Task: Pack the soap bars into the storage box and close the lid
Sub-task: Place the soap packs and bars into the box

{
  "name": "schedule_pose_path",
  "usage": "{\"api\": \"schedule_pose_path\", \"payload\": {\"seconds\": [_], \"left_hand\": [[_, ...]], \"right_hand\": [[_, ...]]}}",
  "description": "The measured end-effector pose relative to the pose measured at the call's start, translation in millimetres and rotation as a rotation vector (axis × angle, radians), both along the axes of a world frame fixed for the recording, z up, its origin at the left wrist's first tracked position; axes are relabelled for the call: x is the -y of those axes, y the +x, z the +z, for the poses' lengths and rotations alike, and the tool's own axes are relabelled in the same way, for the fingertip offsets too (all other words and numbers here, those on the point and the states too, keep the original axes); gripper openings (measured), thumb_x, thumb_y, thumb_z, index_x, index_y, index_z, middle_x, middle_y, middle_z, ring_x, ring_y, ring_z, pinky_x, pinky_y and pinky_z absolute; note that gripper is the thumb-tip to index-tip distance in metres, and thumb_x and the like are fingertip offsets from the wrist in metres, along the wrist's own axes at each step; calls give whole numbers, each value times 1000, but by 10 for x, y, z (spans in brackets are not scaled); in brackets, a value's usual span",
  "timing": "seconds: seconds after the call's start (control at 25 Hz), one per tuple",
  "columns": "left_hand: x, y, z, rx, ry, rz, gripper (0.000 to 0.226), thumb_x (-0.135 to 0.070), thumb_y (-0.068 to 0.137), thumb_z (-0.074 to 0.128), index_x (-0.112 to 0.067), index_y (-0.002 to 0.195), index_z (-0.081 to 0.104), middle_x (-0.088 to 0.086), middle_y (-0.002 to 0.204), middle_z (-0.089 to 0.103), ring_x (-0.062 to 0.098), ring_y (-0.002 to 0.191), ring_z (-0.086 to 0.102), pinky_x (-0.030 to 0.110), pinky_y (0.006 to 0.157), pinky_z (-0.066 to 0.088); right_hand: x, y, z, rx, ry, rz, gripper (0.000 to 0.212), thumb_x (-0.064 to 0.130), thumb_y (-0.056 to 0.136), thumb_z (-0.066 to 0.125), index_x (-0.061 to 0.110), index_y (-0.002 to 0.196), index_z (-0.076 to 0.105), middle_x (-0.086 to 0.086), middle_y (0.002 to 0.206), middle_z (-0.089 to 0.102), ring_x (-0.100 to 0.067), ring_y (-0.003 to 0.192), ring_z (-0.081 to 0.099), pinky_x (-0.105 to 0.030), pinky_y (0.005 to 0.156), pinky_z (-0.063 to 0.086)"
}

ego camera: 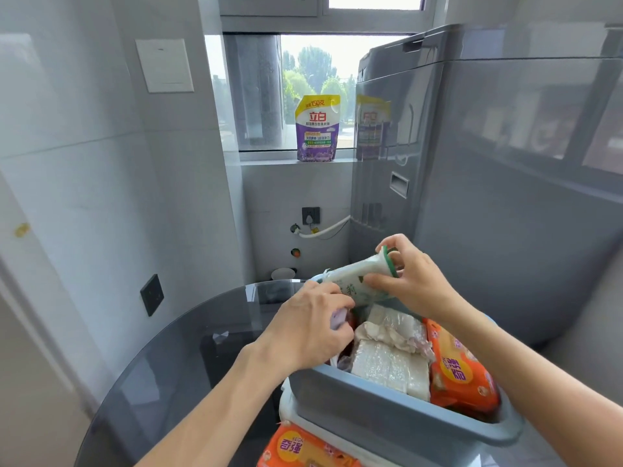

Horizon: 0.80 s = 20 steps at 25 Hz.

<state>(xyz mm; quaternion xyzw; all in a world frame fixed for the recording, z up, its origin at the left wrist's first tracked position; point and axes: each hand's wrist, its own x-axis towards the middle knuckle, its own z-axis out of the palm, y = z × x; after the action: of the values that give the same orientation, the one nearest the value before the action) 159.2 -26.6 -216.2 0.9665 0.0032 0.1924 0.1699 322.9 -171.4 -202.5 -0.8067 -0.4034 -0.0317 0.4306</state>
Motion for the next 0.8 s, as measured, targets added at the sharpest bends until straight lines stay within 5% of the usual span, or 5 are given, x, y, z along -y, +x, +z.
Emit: {"api": "schedule_pose_path", "payload": {"seconds": [0.2, 0.28, 0.6, 0.72, 0.8], "left_hand": [[10, -59, -101, 128, -124, 76, 16, -32, 86, 56, -25, 99, 63, -14, 98, 59, 6, 92, 51, 19, 81, 44], [2, -104, -130, 153, -179, 72, 13, -37, 90, 57, -27, 95, 65, -15, 95, 63, 5, 91, 56, 17, 78, 47], [-35, -198, -207, 150, -202, 91, 35, -49, 90, 44, -33, 106, 70, -21, 113, 66, -6, 109, 49, -2, 82, 30], [3, -205, -202, 150, -179, 89, 42, -51, 90, 38, -33, 109, 69, -21, 118, 65, -4, 110, 48, 5, 88, 33], [0, -227, -225, 142, -149, 85, 41, -54, 91, 38, -34, 111, 67, -20, 120, 64, -2, 112, 49, 20, 95, 40]], "right_hand": [[-231, -219, 93, 583, -281, 66, 34, 37, 87, 65, 23, 107, 42, 3, 98, 71, -31, 79, 64, -38, 61, 45], [-438, -250, 126, 662, -465, 102, 27, 32, 88, 60, 20, 108, 47, -3, 97, 71, -32, 82, 63, -38, 61, 45], [-487, -187, -78, 487, -363, 83, 26, 30, 91, 58, 20, 113, 53, -3, 95, 70, -31, 84, 57, -39, 67, 42], [-347, -155, -127, 547, -338, -25, 26, 37, 90, 60, 25, 111, 52, 0, 82, 64, -25, 81, 50, -36, 65, 35], [-223, -145, -115, 362, -287, -15, 27, 37, 88, 65, 27, 109, 53, 0, 83, 66, -24, 80, 54, -39, 65, 46]]}}
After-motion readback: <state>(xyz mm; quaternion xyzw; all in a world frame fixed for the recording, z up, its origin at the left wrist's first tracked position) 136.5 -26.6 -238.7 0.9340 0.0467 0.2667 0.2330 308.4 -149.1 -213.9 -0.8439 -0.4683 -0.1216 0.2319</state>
